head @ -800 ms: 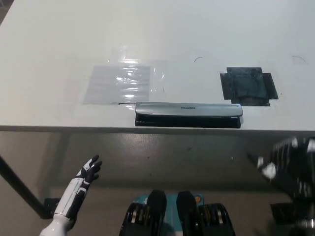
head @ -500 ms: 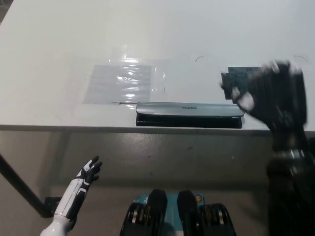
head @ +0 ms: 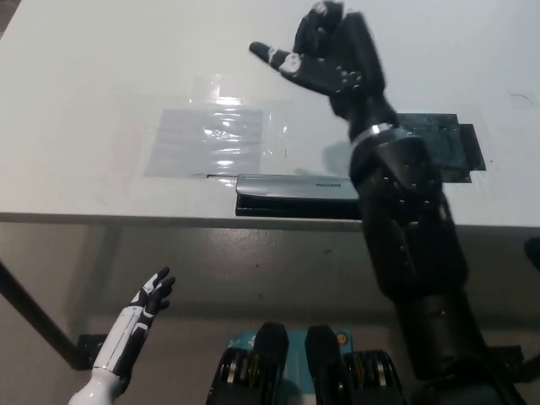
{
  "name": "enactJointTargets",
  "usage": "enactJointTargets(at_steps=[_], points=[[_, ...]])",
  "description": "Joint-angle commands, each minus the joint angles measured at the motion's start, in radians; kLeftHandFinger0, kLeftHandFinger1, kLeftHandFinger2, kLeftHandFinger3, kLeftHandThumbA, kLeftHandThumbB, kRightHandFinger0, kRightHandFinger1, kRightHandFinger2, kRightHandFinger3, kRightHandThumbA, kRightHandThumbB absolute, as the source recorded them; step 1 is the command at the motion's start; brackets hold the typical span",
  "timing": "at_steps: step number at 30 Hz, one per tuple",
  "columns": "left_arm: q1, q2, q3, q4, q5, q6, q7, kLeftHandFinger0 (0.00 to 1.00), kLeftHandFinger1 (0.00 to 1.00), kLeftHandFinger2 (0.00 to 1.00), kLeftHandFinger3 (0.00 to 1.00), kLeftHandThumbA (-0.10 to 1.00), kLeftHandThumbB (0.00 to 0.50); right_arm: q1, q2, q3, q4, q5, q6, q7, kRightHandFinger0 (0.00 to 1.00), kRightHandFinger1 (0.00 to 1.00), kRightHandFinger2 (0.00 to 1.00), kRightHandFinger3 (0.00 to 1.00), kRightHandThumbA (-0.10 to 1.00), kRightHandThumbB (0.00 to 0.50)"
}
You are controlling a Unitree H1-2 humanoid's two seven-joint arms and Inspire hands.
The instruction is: The paper pin puncher is placed at the center of the table and close to the robot and the robot uses its right fist to press on the paper pin puncher
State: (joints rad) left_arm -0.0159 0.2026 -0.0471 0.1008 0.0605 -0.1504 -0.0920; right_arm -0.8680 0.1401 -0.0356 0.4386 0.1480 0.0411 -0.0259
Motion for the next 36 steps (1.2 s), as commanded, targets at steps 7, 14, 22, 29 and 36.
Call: enactJointTargets(at_steps=[7, 14, 22, 29, 36], points=[[-0.02, 0.011, 0.003, -0.035, 0.003, -0.033, -0.01, 1.0, 1.0, 1.0, 1.0, 1.0, 0.22, -0.063, 0.024, -0.014, 0.264, -0.025, -0.165, -0.04, 0.0, 0.03, 0.27, 0.13, 1.0, 0.197], [-0.029, 0.016, 0.005, -0.032, 0.003, -0.034, -0.011, 1.0, 1.0, 1.0, 1.0, 1.0, 0.213, -0.004, 0.012, -0.023, 0.354, -0.022, -0.249, -0.028, 0.0, 0.06, 0.31, 0.22, 1.0, 0.189], [-0.014, 0.013, -0.001, -0.029, 0.009, -0.034, -0.011, 1.0, 1.0, 1.0, 1.0, 1.0, 0.203, 0.078, -0.005, -0.011, 0.441, -0.048, -0.281, -0.04, 0.0, 0.15, 0.43, 0.4, 1.0, 0.181], [0.001, 0.011, -0.005, -0.028, 0.013, -0.041, -0.011, 1.0, 1.0, 1.0, 1.0, 1.0, 0.212, 0.133, 0.014, -0.026, 0.683, -0.033, -0.404, -0.031, 0.0, 0.09, 0.31, 0.19, 1.0, 0.171], [0.044, 0.006, -0.011, -0.033, 0.007, -0.049, -0.015, 1.0, 1.0, 1.0, 1.0, 1.0, 0.211, 0.218, 0.014, -0.018, 0.875, -0.05, -0.434, -0.057, 0.0, 0.0, 0.2, 0.07, 1.0, 0.155]])
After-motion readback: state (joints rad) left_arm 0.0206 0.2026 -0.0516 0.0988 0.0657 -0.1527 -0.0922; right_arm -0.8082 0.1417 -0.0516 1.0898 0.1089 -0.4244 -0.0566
